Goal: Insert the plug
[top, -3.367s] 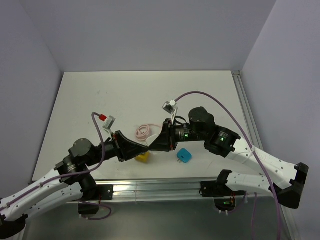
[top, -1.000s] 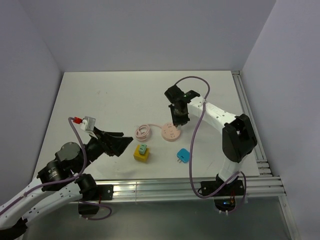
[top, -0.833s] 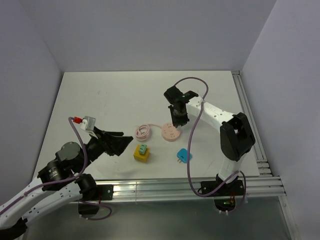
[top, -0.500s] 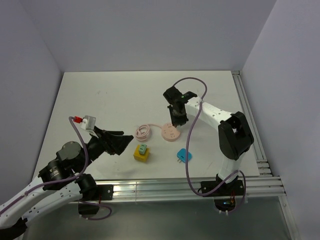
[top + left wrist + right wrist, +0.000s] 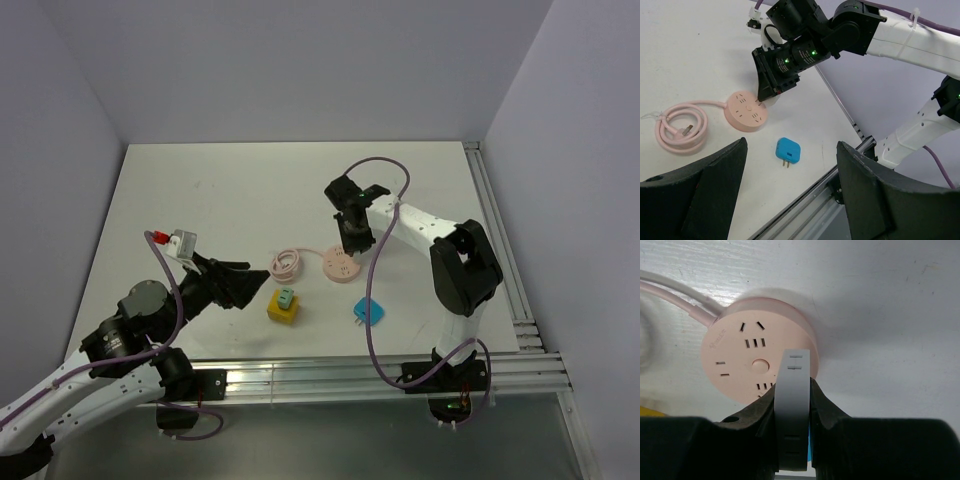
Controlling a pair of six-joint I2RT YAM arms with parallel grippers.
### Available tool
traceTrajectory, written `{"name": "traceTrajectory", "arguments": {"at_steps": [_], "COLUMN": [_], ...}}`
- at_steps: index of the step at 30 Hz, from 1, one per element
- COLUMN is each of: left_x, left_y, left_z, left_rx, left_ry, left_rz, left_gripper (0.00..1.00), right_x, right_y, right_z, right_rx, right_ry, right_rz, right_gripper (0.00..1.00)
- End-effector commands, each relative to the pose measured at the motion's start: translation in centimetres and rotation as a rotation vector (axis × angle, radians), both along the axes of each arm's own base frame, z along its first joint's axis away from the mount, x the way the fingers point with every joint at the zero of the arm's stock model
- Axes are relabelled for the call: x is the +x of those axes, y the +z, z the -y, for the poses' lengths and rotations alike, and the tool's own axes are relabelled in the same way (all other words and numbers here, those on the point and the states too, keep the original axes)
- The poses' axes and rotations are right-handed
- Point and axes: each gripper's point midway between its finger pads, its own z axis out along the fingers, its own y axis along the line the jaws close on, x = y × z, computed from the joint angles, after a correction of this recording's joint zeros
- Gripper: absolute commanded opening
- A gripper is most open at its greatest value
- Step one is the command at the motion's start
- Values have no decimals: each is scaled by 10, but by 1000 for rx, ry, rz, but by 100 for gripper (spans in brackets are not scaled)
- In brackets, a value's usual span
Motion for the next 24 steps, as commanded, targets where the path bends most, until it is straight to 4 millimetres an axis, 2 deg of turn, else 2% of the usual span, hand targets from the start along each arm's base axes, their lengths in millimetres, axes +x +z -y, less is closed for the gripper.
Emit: {"name": "traceTrajectory", "arguments": {"at_steps": [1,12,24], "left_x": [1,1,1], "left_y": [14,15,15], "left_z": [0,-1,-4], "left_rx": [-26,-24,-26], "left_ry": [0,3,8], "left_rz": [46,52,55], "left_gripper": [77,78,79], "right_x": [6,4,4], "right_y": [-1,-9,-12], "right_z": [4,9,-2], "right_rx": [-21,-66,-54], "right_ry": [2,1,27], "right_rz": [24,12,0], "right_gripper": [0,0,0]}}
